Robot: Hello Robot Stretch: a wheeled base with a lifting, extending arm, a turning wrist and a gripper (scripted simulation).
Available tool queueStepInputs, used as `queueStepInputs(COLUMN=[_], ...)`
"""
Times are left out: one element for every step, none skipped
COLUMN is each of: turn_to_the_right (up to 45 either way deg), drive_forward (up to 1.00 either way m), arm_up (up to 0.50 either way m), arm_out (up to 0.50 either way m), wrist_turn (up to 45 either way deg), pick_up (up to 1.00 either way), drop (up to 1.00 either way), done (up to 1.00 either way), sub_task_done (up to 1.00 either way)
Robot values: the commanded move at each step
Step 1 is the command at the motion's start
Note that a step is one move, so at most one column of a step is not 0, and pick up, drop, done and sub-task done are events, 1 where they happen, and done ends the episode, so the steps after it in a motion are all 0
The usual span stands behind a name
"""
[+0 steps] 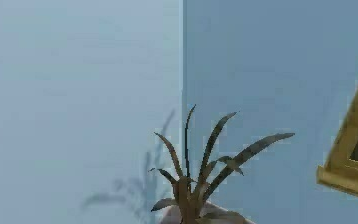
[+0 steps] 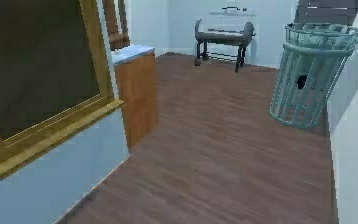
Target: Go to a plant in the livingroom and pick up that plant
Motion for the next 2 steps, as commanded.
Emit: queueStepInputs(turn_to_the_right=[45.0, 42.0], drive_forward=[0.00, 0.00], arm_up=[0.00, 0.00], arm_out=[0.00, 0.00], wrist_turn=[0.0, 0.0], pick_up=[0.00, 0.00], drop=[0.00, 0.00], done=[0.00, 0.00], sub_task_done=[0.00, 0.00])
